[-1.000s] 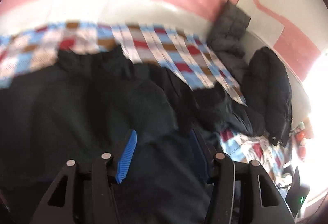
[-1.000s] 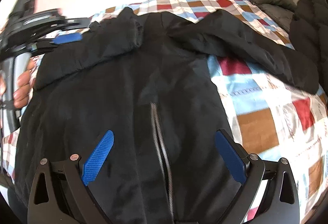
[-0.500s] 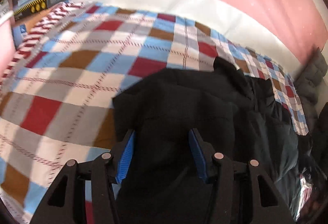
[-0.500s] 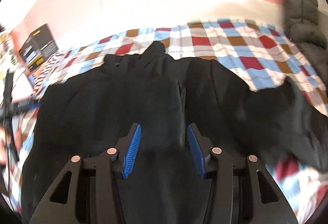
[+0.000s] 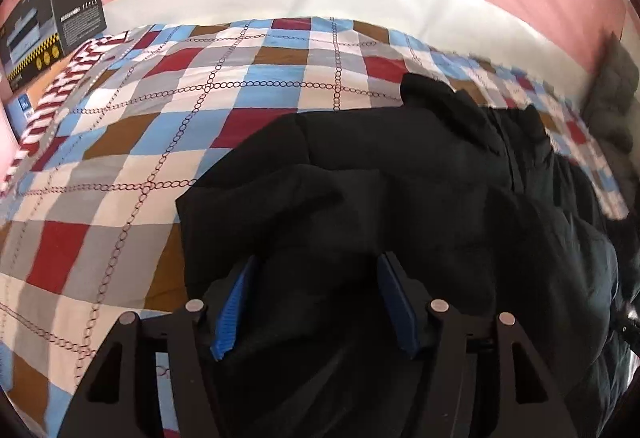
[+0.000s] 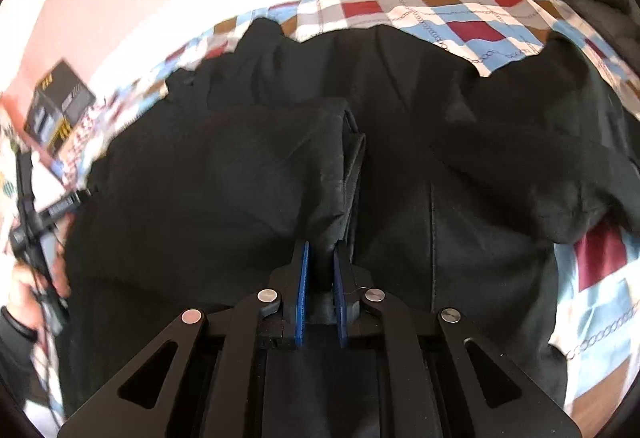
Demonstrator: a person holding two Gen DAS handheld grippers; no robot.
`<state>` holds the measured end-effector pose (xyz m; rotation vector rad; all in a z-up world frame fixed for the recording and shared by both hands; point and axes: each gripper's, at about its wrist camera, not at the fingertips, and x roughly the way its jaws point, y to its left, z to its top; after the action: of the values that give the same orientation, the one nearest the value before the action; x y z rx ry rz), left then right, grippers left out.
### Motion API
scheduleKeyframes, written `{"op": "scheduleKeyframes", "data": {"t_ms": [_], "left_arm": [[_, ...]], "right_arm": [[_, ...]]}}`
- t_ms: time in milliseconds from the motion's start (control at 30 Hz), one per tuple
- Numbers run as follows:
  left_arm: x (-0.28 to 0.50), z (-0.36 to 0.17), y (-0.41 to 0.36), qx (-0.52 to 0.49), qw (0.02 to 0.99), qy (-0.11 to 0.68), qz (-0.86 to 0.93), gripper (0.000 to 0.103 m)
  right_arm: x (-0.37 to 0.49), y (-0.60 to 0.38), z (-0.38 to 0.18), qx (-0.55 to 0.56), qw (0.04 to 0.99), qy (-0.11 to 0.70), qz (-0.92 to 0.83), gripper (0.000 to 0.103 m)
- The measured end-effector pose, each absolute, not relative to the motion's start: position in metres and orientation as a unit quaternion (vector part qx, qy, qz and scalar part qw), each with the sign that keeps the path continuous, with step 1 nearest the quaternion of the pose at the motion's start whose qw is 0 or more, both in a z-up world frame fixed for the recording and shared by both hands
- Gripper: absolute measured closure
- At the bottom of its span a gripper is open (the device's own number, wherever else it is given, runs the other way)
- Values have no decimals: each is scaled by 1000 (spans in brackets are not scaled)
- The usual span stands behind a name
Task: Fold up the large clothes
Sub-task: 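Grasp the other sleeve with the right gripper and fold it across the body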
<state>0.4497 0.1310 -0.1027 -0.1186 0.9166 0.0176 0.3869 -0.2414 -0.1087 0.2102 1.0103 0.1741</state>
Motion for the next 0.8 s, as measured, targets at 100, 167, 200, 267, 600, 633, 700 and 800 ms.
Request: {"op": "scheduleKeyframes", "data": {"t_ms": [100, 167, 200, 267, 600, 633, 700, 800], "left_arm": [[427, -79, 135, -99, 897, 432, 5, 43], [399, -62, 134, -116, 908, 403, -7, 43], [387, -59, 132, -116, 910, 398, -17, 43], [379, -69, 125, -104, 904, 415, -26, 43], [363, -78, 88, -99, 877, 467, -45, 43], [352, -70, 80, -101, 880, 461, -57, 43], [328, -59, 63, -100, 884, 452, -74, 43], [296, -50, 40, -93, 885, 446, -95, 43]], "right_arm": [[388, -245, -96, 89, 869, 482, 68, 86], [375, -249, -74, 92, 885, 451, 67, 84], [367, -250, -66, 91, 893, 435, 67, 83], [359, -249, -61, 91, 897, 426, 74, 81], [324, -264, -66, 87, 883, 457, 62, 80], [317, -270, -62, 89, 884, 456, 59, 75], [301, -282, -55, 99, 885, 452, 53, 48], [276, -303, -45, 119, 887, 444, 45, 36]]}}
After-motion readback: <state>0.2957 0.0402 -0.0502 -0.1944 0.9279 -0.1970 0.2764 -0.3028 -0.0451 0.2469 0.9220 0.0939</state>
